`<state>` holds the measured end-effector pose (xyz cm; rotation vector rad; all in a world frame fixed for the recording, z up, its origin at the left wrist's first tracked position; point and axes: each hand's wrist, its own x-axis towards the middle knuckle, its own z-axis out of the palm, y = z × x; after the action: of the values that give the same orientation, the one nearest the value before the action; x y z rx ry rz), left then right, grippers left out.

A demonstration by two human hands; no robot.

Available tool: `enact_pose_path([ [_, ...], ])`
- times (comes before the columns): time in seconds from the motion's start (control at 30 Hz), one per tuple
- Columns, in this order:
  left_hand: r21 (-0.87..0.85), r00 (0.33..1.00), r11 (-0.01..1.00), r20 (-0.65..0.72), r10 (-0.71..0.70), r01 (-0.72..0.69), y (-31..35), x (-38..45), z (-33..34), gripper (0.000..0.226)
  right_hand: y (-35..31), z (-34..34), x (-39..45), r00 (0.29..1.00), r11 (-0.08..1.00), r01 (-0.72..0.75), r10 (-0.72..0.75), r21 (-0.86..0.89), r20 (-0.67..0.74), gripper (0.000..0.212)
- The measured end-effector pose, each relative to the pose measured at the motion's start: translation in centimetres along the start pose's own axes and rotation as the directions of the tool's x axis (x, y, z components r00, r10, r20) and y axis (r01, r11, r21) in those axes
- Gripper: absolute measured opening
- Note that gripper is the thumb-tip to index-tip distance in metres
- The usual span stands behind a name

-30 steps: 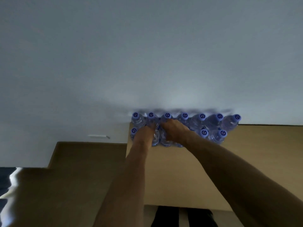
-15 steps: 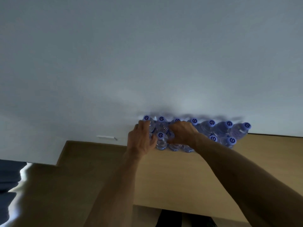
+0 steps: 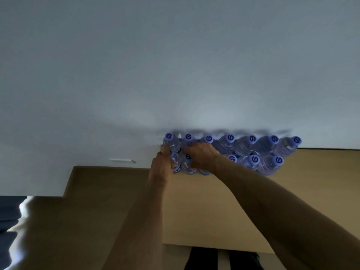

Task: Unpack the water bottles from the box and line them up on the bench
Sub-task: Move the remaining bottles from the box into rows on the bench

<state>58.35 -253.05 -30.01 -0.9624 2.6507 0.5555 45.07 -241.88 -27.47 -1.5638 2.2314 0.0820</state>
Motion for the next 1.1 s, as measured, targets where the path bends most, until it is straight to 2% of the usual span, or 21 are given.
enact_pose_path([
  [0.1,0.043,0.999,0.999,0.023,0.025,-0.026,0.2,-0.1,-0.7,0.075,0.0,-0.6,0.1,0.995,1.000,-0.008,0.005,0.026,0.095,0.047],
  [0.17,0.166,0.996,0.984,-0.047,0.073,-0.064,0.6,-0.5,-1.2,0.077,-0.1,-0.9,-0.4,0.994,0.997,0.012,-0.020,0.071,0.109,0.055],
  [0.27,0.371,0.954,0.916,-0.183,0.236,-0.155,1.6,-0.8,-2.6,0.074,0.9,-1.5,-2.2,1.000,0.992,0.003,-0.004,0.124,0.011,0.053],
  [0.33,0.425,0.919,0.885,-0.240,0.313,-0.191,3.2,-0.6,-3.5,0.060,2.4,-2.2,-3.7,0.995,0.990,-0.025,0.038,0.136,-0.093,0.039],
  [0.4,0.448,0.884,0.860,-0.260,0.388,-0.245,5.9,-0.3,-4.0,0.049,4.5,-3.0,-5.4,0.982,0.989,-0.056,0.079,0.134,-0.170,0.036],
  [0.47,0.423,0.853,0.841,-0.242,0.462,-0.336,9.4,-0.1,-3.9,0.044,6.8,-3.7,-7.1,0.958,0.978,-0.141,0.173,0.151,-0.227,0.036],
  [0.57,0.369,0.806,0.787,-0.143,0.574,-0.494,15.8,0.0,-2.5,0.046,10.8,-4.3,-9.7,0.880,0.934,-0.294,0.347,0.202,-0.324,0.030],
  [0.63,0.328,0.773,0.747,-0.072,0.630,-0.578,20.3,-0.3,-0.9,0.047,13.8,-4.4,-11.8,0.842,0.903,-0.382,0.428,0.199,-0.329,0.028],
  [0.73,0.319,0.786,0.736,0.047,0.617,-0.597,26.5,-1.2,2.0,0.059,17.8,-3.4,-14.7,0.840,0.862,-0.499,0.507,0.088,-0.194,0.033],
  [0.83,0.386,0.810,0.718,0.177,0.559,-0.580,31.2,-1.8,5.2,0.078,20.8,-1.7,-17.0,0.762,0.763,-0.640,0.645,0.096,-0.046,0.049],
  [0.87,0.427,0.814,0.699,0.201,0.545,-0.573,32.3,-2.0,5.9,0.078,21.7,-1.2,-17.6,0.754,0.748,-0.653,0.657,0.121,0.005,0.055],
  [0.93,0.522,0.830,0.674,0.134,0.541,-0.523,33.9,-2.0,6.5,0.061,23.4,-0.3,-18.4,0.796,0.777,-0.603,0.600,0.180,0.074,0.062],
  [1.0,0.523,0.849,0.696,0.110,0.518,-0.492,34.6,-1.7,7.3,0.044,24.8,0.5,-18.8,0.855,0.827,-0.517,0.512,0.220,0.083,0.060],
  [1.1,0.466,0.880,0.747,0.219,0.421,-0.473,35.4,-1.4,8.4,0.054,26.2,1.8,-18.6,0.862,0.821,-0.493,0.506,0.289,0.035,0.061],
])
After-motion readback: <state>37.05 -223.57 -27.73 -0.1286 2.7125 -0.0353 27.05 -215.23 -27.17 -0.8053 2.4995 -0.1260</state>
